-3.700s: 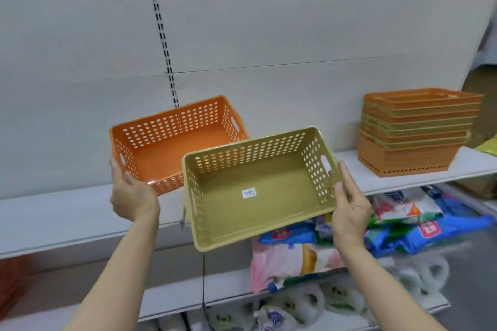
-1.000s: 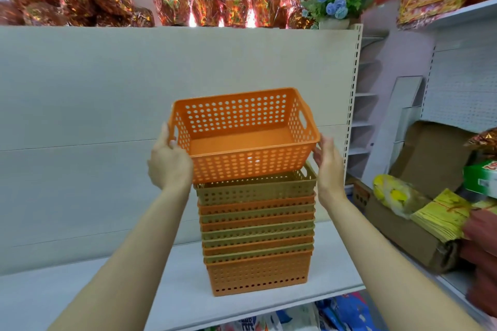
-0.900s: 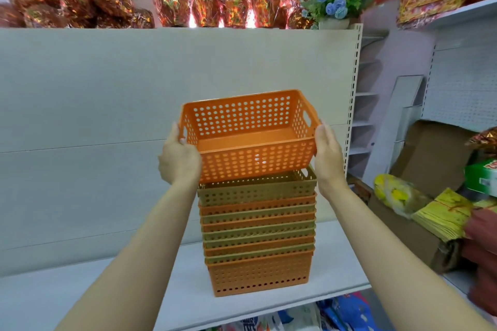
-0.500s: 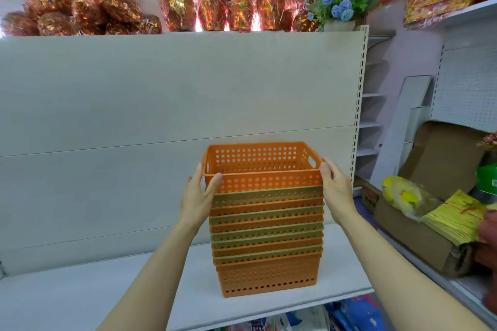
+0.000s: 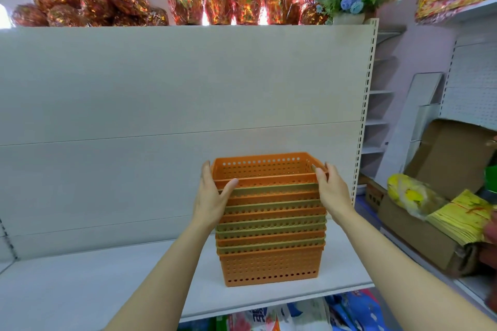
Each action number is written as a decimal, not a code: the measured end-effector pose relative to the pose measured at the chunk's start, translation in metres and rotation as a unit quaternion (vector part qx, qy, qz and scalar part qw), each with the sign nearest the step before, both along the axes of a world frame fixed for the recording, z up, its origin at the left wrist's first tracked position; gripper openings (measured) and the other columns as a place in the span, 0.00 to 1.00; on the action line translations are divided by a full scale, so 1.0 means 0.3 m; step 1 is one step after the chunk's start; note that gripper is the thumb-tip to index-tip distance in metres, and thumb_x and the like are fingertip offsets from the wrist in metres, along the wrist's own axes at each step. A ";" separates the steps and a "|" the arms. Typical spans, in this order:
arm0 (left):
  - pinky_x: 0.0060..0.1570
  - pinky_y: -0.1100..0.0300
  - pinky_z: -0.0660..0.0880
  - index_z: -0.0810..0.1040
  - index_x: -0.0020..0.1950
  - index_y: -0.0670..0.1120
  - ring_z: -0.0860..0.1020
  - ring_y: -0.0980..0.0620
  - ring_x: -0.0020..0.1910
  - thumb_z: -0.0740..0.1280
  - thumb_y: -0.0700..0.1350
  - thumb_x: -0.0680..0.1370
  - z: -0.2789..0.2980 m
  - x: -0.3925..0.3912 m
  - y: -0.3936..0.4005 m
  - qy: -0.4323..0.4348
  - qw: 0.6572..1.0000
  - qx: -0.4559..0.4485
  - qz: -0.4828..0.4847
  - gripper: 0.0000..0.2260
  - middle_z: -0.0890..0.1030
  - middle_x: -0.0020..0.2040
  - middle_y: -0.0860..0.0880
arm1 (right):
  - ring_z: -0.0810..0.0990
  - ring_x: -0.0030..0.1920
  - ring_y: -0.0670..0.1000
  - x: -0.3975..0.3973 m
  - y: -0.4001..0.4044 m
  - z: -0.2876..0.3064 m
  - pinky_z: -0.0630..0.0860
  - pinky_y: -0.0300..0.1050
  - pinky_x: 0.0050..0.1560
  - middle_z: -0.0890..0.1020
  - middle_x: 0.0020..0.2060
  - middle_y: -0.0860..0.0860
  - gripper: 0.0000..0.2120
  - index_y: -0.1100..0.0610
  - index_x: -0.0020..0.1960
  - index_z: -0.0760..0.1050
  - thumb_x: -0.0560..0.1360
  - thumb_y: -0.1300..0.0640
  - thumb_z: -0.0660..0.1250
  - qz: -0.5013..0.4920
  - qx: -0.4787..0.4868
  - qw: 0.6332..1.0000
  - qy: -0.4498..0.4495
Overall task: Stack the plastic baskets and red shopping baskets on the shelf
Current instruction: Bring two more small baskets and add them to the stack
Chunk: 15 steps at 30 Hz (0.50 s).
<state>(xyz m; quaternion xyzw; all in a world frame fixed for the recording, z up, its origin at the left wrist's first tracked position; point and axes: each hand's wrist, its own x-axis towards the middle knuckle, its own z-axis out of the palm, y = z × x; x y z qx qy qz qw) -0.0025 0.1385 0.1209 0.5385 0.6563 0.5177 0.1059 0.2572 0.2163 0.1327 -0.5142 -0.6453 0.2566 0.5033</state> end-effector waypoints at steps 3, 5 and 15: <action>0.65 0.46 0.71 0.57 0.79 0.49 0.69 0.47 0.72 0.63 0.60 0.80 -0.026 0.011 0.018 0.094 0.995 0.012 0.041 0.32 0.64 0.76 0.49 | 0.71 0.67 0.55 -0.013 0.000 -0.073 0.69 0.48 0.60 0.72 0.65 0.53 0.21 0.56 0.72 0.60 0.82 0.48 0.55 -0.004 0.064 0.996 -0.061; 0.65 0.45 0.72 0.60 0.78 0.47 0.70 0.47 0.71 0.62 0.60 0.80 -0.035 0.002 0.038 0.114 0.992 0.006 0.059 0.31 0.65 0.76 0.48 | 0.55 0.77 0.53 -0.021 0.013 -0.107 0.56 0.46 0.72 0.55 0.77 0.54 0.31 0.59 0.78 0.48 0.82 0.47 0.55 -0.028 0.080 0.989 -0.118; 0.68 0.46 0.68 0.65 0.76 0.43 0.68 0.42 0.72 0.63 0.58 0.79 -0.164 -0.061 -0.150 0.320 0.935 0.036 0.148 0.30 0.71 0.73 0.43 | 0.62 0.74 0.58 0.012 -0.087 -0.183 0.56 0.53 0.75 0.67 0.73 0.58 0.27 0.62 0.75 0.61 0.81 0.50 0.57 -0.111 0.259 0.925 -0.257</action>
